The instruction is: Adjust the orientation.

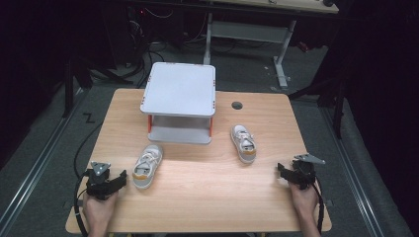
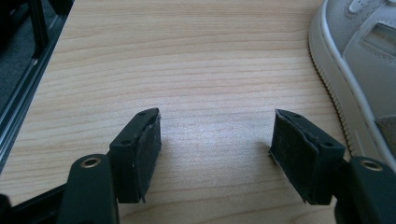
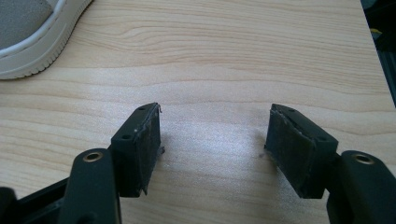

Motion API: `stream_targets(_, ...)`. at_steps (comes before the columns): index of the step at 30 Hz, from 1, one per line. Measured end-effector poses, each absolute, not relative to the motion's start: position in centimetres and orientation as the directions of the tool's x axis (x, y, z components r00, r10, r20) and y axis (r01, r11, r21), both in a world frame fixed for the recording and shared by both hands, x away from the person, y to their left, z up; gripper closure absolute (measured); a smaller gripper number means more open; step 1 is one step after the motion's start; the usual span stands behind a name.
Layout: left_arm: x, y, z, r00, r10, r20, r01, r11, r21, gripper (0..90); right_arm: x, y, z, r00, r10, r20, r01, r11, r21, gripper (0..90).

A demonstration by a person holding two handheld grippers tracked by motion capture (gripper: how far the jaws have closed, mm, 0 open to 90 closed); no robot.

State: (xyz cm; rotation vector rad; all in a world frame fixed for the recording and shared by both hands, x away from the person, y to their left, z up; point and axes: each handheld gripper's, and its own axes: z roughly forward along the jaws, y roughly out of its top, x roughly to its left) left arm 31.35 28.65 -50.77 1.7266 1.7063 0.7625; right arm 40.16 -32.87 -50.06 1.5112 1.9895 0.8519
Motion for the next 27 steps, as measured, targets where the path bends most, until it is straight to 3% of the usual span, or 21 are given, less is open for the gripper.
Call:
stream_targets(5, 31.3, 28.8, -50.7, 0.022, 1.0, -0.011, 0.663, -0.006, 0.748, 38.5, 40.2, -32.9, -50.1, -0.262, 0.965, -0.016, 0.654, 0.19, 0.732, 35.4)
stream_targets(8, 31.2, 29.2, -50.5, 0.04, 0.995, -0.092, 0.655, 0.043, 0.755, 42.8, 40.2, -32.9, -50.1, -0.263, 0.965, -0.016, 0.654, 0.191, 0.732, 35.2)
stream_targets(10, 31.2, 29.2, -50.2, 0.04, 0.995, -0.092, 0.655, 0.043, 0.754, 43.4, 40.2, -32.9, -50.1, -0.264, 0.964, -0.016, 0.654, 0.191, 0.732, 35.1)
stream_targets(14, 30.8, 29.2, -49.1, 0.053, 0.995, -0.08, 0.644, 0.027, 0.765, 44.4, 40.2, -32.9, -50.1, -0.264, 0.964, -0.016, 0.654, 0.191, 0.732, 35.1)
stream_targets(22, 29.9, 28.8, -46.1, 0.126, 0.978, -0.165, 0.607, 0.055, 0.793, 49.3, 40.2, -32.9, -50.1, -0.267, 0.963, -0.018, 0.652, 0.195, 0.732, 34.5)
stream_targets(27, 30.0, 27.2, -44.7, 0.19, 0.976, -0.109, 0.597, -0.027, 0.801, 50.2, 40.2, -32.9, -50.1, -0.268, 0.963, -0.019, 0.652, 0.196, 0.732, 34.2)
